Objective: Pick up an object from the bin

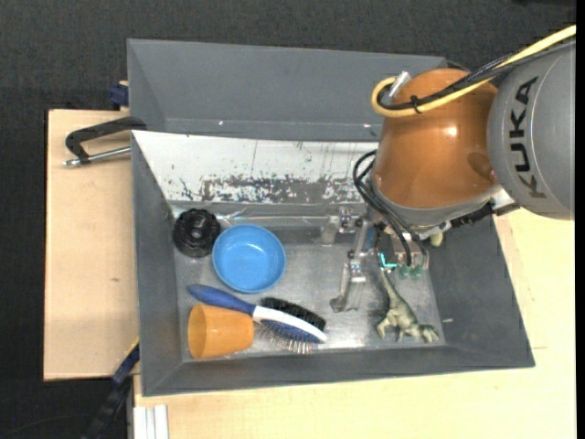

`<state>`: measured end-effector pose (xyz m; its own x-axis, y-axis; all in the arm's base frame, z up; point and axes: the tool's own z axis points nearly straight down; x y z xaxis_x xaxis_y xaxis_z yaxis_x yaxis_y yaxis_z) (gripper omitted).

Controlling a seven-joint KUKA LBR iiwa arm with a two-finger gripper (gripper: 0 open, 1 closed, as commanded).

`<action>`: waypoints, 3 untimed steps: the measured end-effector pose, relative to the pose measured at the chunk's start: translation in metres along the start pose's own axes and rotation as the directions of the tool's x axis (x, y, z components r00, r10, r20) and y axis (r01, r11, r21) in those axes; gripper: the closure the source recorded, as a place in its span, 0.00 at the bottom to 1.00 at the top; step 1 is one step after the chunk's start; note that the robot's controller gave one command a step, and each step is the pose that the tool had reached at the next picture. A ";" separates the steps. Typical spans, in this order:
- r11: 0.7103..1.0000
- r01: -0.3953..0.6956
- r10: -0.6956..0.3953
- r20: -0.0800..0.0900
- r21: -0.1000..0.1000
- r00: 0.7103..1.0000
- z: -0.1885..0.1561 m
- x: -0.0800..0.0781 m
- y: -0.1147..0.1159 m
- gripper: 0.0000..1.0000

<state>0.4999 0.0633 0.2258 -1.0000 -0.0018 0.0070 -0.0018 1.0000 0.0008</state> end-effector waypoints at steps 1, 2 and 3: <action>0.984 0.177 -0.177 -0.002 0.000 0.984 0.125 -0.003 0.065 0.00; 0.995 0.097 -0.097 0.005 0.000 0.995 0.153 -0.048 0.037 0.00; 0.995 0.097 -0.097 0.028 -0.003 0.995 0.147 -0.054 0.039 1.00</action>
Offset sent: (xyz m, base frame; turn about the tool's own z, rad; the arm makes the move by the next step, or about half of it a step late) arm 0.0041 0.0625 -0.1227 -0.1738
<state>0.5525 0.1025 0.0787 -0.9949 -0.0984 -0.0211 -0.0985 0.9951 0.0043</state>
